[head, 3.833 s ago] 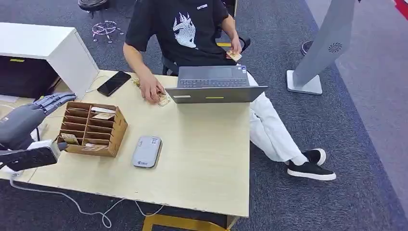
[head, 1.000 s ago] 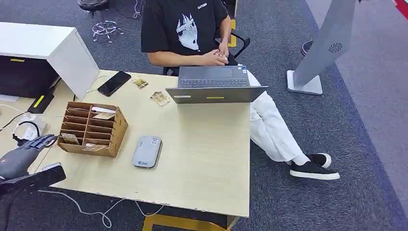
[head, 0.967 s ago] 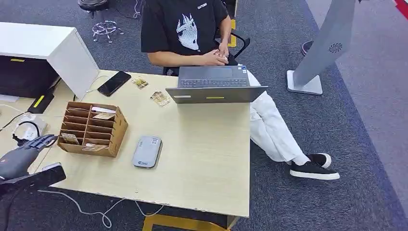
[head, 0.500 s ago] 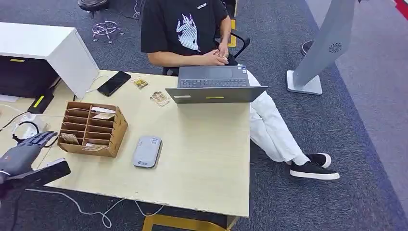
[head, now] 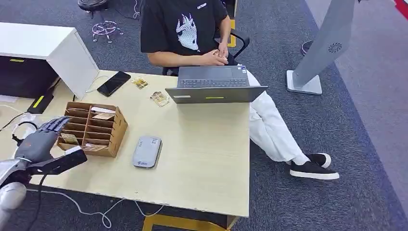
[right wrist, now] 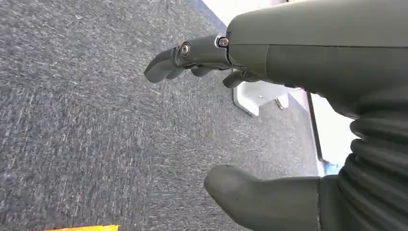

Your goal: Pass the card to the sensor for recognition and then transmit it.

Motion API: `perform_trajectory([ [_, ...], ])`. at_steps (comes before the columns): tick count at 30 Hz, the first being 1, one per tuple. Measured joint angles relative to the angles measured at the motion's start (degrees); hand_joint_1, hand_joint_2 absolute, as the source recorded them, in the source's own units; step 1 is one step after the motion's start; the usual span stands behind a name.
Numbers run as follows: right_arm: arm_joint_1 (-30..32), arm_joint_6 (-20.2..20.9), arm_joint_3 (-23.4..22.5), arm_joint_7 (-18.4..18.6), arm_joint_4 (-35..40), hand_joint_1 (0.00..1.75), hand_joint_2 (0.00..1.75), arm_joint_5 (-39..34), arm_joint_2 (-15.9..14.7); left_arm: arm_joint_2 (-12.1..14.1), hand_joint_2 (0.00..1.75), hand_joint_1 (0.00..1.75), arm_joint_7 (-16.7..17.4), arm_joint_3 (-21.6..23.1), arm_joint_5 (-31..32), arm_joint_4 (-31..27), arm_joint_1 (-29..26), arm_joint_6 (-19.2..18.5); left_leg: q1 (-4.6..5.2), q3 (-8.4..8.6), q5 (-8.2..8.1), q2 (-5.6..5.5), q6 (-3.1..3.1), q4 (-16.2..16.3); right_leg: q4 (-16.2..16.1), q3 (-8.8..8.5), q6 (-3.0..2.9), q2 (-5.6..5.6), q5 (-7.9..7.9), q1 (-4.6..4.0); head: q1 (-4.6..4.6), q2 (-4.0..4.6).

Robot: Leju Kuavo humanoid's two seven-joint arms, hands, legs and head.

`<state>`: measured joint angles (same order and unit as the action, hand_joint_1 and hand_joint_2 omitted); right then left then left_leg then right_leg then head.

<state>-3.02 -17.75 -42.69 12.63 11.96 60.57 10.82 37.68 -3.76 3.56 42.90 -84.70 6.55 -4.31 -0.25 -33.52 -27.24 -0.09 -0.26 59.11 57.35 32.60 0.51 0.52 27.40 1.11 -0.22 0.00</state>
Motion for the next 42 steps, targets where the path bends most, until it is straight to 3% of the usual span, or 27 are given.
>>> perform_trajectory([
  [16,0.0,0.2,-0.5,1.2,0.0,0.00,1.75,0.8,0.0,-4.4,1.75,0.00,-1.1,3.3,1.5,2.6,1.6,1.4,0.00,-0.01,0.00,0.04,0.00,0.0,0.0,0.02,0.00,0.03,0.00,0.00,0.00,0.00],
  [26,0.0,0.2,-1.2,1.7,0.0,0.00,1.75,1.2,0.0,-3.4,1.75,0.00,-1.2,4.2,-0.5,4.7,1.7,-1.6,-0.01,-0.01,-0.01,0.07,0.00,0.0,0.0,0.04,0.00,0.04,0.01,-0.01,0.00,0.00],
  [42,0.1,0.0,-1.8,1.5,0.0,0.00,1.75,1.8,0.0,-2.7,1.75,0.00,-0.9,4.6,-1.4,5.8,1.3,-1.4,-0.01,-0.01,0.00,0.06,0.00,0.0,0.0,0.01,0.00,0.02,0.01,-0.01,-0.02,0.00],
])
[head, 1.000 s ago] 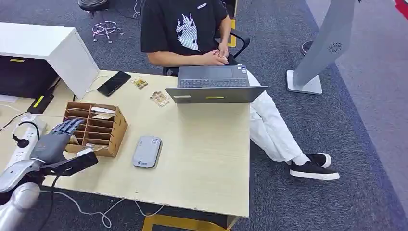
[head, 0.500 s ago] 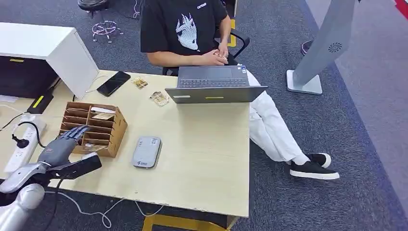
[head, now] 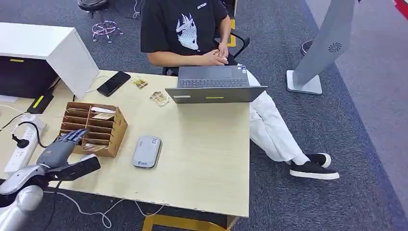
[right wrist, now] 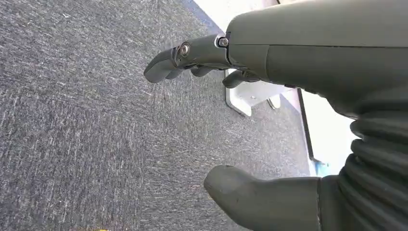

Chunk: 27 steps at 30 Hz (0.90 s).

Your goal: Pass the card to the sensor for recognition and then transmit it.

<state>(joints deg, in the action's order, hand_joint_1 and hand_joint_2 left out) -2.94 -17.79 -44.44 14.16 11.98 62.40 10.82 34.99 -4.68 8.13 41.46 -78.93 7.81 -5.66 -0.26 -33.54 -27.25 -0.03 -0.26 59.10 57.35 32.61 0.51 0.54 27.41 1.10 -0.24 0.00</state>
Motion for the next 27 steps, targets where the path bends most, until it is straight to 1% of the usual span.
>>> perform_trajectory([
  [21,0.0,-0.2,-0.1,-0.5,0.0,0.00,1.75,0.0,0.0,0.0,1.75,0.00,0.5,0.5,0.0,0.0,0.0,0.3,0.00,0.00,0.00,0.00,0.00,0.0,0.0,0.00,0.00,0.00,0.00,0.00,0.00,0.00],
  [27,0.0,-0.6,-0.6,-0.8,0.0,0.00,1.75,0.0,0.0,-0.5,1.75,0.00,0.5,0.5,0.9,0.2,0.4,0.7,0.00,0.01,0.00,0.00,0.00,0.0,0.0,0.01,0.00,0.00,0.00,0.00,0.02,0.00],
])
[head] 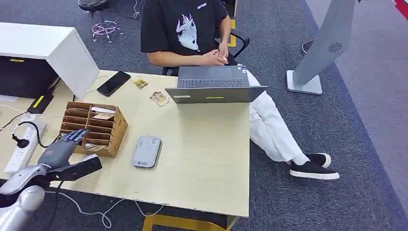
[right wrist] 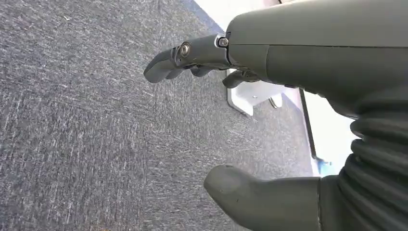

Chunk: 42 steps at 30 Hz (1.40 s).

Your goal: Pass the card to the sensor for recognition and then transmit it.

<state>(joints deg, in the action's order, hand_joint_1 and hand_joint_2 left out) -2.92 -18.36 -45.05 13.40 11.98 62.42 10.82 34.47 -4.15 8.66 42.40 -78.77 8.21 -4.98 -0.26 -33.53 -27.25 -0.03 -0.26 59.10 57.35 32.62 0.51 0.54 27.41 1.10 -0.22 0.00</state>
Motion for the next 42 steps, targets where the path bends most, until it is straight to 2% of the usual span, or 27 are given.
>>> perform_trajectory([
  [9,0.0,-0.5,-0.7,0.0,0.0,0.00,1.75,0.0,0.0,-0.5,1.75,0.00,0.5,0.1,0.2,0.4,1.9,0.0,0.00,0.00,0.00,0.01,0.00,0.0,0.0,0.00,0.00,0.01,0.00,0.00,-0.02,0.00],
  [28,0.0,-0.5,-0.9,0.0,0.0,0.00,1.75,0.0,0.0,-0.6,1.75,0.00,0.5,0.7,0.2,0.7,2.1,0.0,0.00,0.00,0.00,0.01,0.00,0.0,0.0,0.01,0.00,0.01,0.00,0.00,0.00,0.00],
  [29,0.0,-0.5,-0.9,0.0,0.0,0.00,1.75,0.0,0.0,-0.6,1.75,0.21,0.5,0.7,0.2,0.7,2.1,0.0,0.00,0.00,0.00,0.01,0.00,0.0,0.0,0.01,0.00,0.01,0.00,0.00,0.00,0.00],
  [30,0.0,-0.5,-0.9,0.0,0.0,0.00,1.75,0.0,0.0,-0.6,1.75,1.61,0.5,0.7,0.2,0.7,2.1,0.0,0.00,0.00,0.00,0.01,0.00,0.0,0.0,0.00,0.00,0.01,0.00,0.00,-0.02,0.00],
  [31,0.0,-0.5,-0.9,0.0,0.0,0.00,1.75,0.0,0.0,-0.6,1.75,1.75,0.5,0.7,0.2,0.8,2.1,0.0,0.00,0.00,0.00,0.01,0.00,0.0,0.0,0.01,0.00,0.01,0.00,0.00,0.00,0.00],
  [42,0.1,-0.2,-1.9,0.9,0.0,0.00,1.75,-0.3,0.1,-0.7,1.75,1.75,2.8,0.8,5.0,0.8,2.0,3.3,0.00,0.00,0.00,0.01,0.00,0.0,0.0,-0.01,0.00,0.01,0.00,0.00,-0.02,0.00],
])
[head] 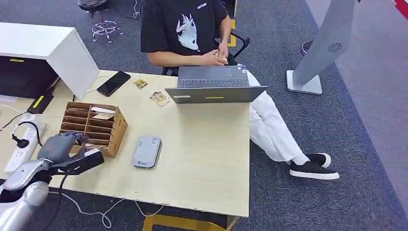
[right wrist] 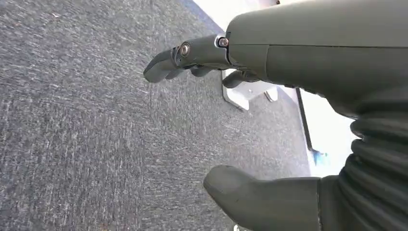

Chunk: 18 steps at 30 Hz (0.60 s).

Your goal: Pass the card to the sensor for recognition and then transmit it.

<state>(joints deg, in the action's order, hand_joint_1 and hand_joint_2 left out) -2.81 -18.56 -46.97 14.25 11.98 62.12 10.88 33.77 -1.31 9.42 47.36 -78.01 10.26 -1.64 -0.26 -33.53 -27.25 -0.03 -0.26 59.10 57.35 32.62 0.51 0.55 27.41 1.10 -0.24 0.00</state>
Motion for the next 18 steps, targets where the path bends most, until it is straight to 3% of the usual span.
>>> perform_trajectory([
  [18,0.2,0.9,-1.8,1.1,0.1,0.00,1.75,-1.6,0.6,1.8,1.75,1.75,0.1,0.0,0.3,0.0,0.0,0.3,0.00,0.01,0.00,0.01,0.00,0.0,0.0,-0.01,0.00,0.01,0.00,0.00,0.02,0.00],
])
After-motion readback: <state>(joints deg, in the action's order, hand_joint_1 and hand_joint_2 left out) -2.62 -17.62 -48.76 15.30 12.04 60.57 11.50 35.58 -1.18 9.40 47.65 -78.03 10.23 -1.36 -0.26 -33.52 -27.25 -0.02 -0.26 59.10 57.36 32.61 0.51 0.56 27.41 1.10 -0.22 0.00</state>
